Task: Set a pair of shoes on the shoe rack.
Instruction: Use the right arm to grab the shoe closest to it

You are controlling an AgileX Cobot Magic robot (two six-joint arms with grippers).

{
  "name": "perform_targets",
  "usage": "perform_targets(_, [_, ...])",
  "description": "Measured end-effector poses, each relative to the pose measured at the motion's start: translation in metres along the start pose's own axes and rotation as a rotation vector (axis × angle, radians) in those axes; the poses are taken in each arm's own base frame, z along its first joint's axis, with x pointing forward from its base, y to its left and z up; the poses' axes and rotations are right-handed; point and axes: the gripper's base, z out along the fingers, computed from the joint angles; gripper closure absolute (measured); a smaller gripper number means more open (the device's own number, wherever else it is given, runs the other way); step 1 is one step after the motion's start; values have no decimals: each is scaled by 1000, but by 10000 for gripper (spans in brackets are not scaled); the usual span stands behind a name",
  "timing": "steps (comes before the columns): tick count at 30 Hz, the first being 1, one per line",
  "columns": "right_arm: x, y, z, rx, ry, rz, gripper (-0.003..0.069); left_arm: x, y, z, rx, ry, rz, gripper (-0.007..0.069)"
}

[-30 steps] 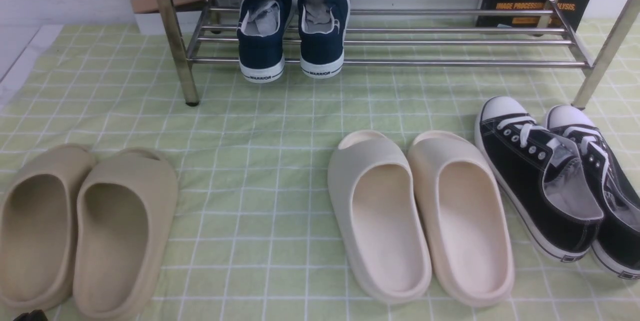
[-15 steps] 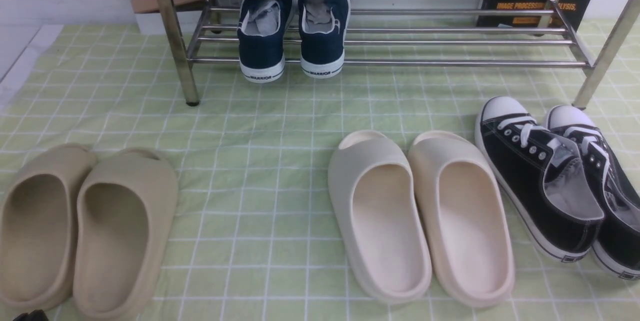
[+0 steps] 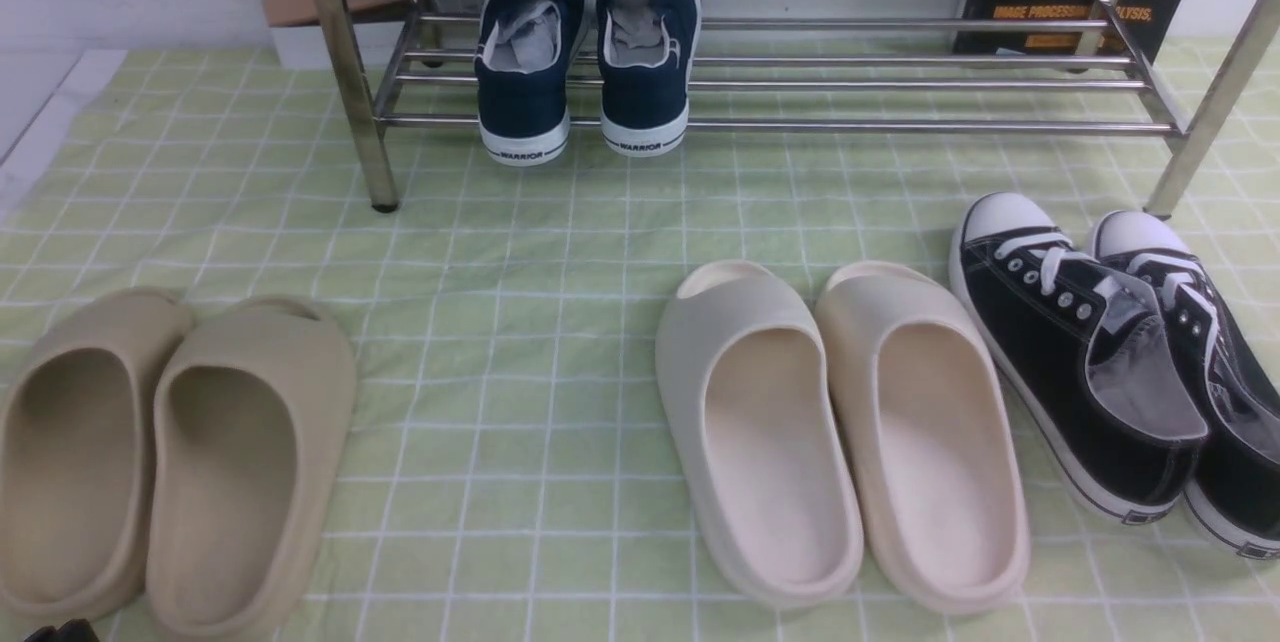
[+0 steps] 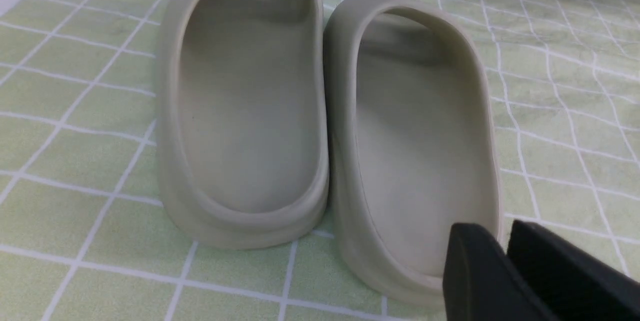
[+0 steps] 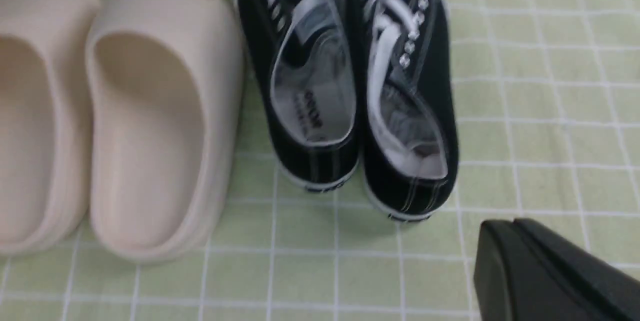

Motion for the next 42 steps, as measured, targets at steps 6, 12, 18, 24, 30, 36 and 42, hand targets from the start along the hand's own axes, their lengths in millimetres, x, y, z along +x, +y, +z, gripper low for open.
perform_targets(6, [-37, 26, 31, -197, 281, -161, 664, 0, 0, 0, 0, 0, 0, 508])
perform_targets(12, [-60, 44, 97, -305, 438, -193, 664, 0, 0, 0, 0, 0, 0, 505])
perform_targets(18, [-59, 45, 146, -216, 513, -235, 603, 0, 0, 0, 0, 0, 0, 503])
perform_targets(24, [-57, 51, 174, -103, 513, -301, 378, 0, 0, 0, 0, 0, 0, 498])
perform_targets(30, [-55, 51, 210, -36, 495, -282, 208, 0, 0, 0, 0, 0, 0, 490])
perform_targets(36, [-42, 55, 233, -55, 574, -253, 397, 0, 0, 0, 0, 0, 0, 482])
perform_targets(42, [-44, 56, 229, -65, 561, -246, 647, 0, 0, 0, 0, 0, 0, 477])
